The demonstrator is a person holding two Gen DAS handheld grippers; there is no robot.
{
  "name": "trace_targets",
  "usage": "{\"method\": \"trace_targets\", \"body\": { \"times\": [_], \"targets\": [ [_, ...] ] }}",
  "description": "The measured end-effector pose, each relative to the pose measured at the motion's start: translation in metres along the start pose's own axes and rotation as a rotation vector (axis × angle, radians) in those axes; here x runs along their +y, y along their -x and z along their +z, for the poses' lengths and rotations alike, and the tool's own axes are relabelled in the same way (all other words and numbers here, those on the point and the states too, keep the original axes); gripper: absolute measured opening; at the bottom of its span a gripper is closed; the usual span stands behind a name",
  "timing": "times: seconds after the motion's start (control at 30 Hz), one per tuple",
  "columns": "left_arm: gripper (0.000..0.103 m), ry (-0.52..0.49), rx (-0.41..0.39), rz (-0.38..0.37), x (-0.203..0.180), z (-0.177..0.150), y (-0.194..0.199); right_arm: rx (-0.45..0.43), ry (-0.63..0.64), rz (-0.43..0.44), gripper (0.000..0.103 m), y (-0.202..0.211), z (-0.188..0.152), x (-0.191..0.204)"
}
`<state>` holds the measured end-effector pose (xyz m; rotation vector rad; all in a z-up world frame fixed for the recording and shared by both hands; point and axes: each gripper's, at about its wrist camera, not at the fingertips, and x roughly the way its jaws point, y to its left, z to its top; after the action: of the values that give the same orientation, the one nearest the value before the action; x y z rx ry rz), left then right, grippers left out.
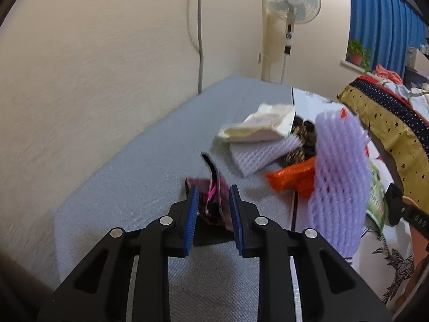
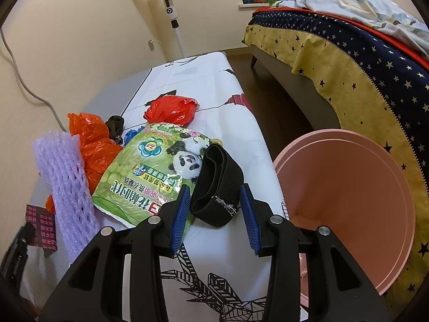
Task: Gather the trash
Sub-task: 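Grasp the purple foam net with the left tool while the right tool grasps the black strap, then carry the foam net in the left tool while the right tool carries the strap to the pink bin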
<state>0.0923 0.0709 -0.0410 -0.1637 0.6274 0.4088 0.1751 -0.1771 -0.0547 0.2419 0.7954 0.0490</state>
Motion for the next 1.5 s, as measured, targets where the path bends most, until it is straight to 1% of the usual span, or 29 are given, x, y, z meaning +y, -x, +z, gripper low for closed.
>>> {"method": "trace_targets", "body": {
  "times": [0.03,0.1,0.13,0.17,0.27,0.43,0.47,0.5,0.57,0.6,0.73,0.83,0.87,0.93,1.03,1.2,1.27,1.3,1.37,1.43,1.47,1.5],
  "targets": [
    [0.023,-0.005,-0.020,-0.011,-0.002,0.002,0.004,0.001,0.001,0.003,0.036,0.000,0.000,0.000],
    [0.024,-0.027,-0.048,-0.046,-0.010,0.004,0.010,0.005,0.005,0.013,0.026,-0.001,0.000,0.000],
    [0.024,-0.036,-0.054,-0.062,-0.012,0.005,0.011,0.006,0.007,0.015,0.025,-0.001,-0.001,0.001],
    [0.024,-0.040,-0.057,-0.090,-0.016,0.005,0.013,0.006,0.009,0.020,0.022,-0.001,-0.001,0.001],
    [0.024,-0.045,-0.028,-0.199,-0.026,0.003,0.010,0.005,0.015,0.027,0.019,0.000,-0.001,0.002],
    [0.024,-0.070,0.006,-0.303,-0.051,-0.002,0.008,-0.005,0.011,0.032,0.017,0.007,-0.001,-0.001],
    [0.026,-0.076,0.010,-0.315,-0.056,-0.003,0.008,-0.008,0.012,0.033,0.017,0.009,-0.001,-0.002],
    [0.032,-0.087,0.014,-0.328,-0.062,-0.004,0.008,-0.009,0.013,0.034,0.016,0.010,-0.001,-0.003],
    [0.042,-0.108,0.014,-0.339,-0.072,-0.007,0.009,-0.013,0.007,0.036,0.012,0.013,-0.002,-0.006],
    [0.044,-0.115,0.015,-0.343,-0.075,-0.007,0.008,-0.014,-0.001,0.038,0.010,0.014,-0.002,-0.008],
    [0.044,-0.131,0.048,-0.345,-0.083,-0.009,0.002,-0.018,0.000,0.039,0.007,0.017,-0.002,-0.011],
    [0.044,-0.118,0.037,-0.342,-0.081,-0.009,0.005,-0.008,-0.008,0.040,0.008,0.015,-0.004,-0.015],
    [0.044,-0.112,0.024,-0.335,-0.079,-0.008,0.008,-0.003,-0.010,0.045,0.010,0.014,-0.004,-0.015],
    [0.044,-0.093,-0.002,-0.330,-0.073,-0.004,0.013,-0.007,-0.022,0.056,0.012,0.016,-0.004,-0.017],
    [0.044,-0.065,-0.006,-0.369,-0.070,0.001,0.015,-0.005,-0.039,0.072,0.013,0.017,-0.003,-0.020],
    [0.044,-0.107,0.015,-0.404,-0.083,-0.002,0.014,0.010,-0.052,0.069,0.013,0.013,-0.004,-0.025],
    [0.044,-0.128,0.031,-0.394,-0.089,-0.003,0.011,0.013,-0.047,0.068,0.012,0.013,-0.004,-0.025],
    [0.044,-0.126,0.045,-0.397,-0.090,-0.004,0.009,0.014,-0.048,0.068,0.009,0.013,-0.004,-0.025],
    [0.044,-0.128,0.057,-0.384,-0.090,-0.005,0.006,0.013,-0.043,0.070,0.007,0.013,-0.004,-0.025],
    [0.038,-0.131,0.069,-0.372,-0.088,-0.007,0.003,0.014,-0.033,0.071,0.005,0.014,-0.004,-0.024],
    [0.026,-0.127,0.075,-0.375,-0.087,-0.007,0.002,0.014,-0.029,0.072,0.005,0.014,-0.004,-0.024],
    [0.020,-0.125,0.077,-0.375,-0.087,-0.007,0.001,0.013,-0.025,0.073,0.004,0.015,-0.004,-0.023]
  ]
}}
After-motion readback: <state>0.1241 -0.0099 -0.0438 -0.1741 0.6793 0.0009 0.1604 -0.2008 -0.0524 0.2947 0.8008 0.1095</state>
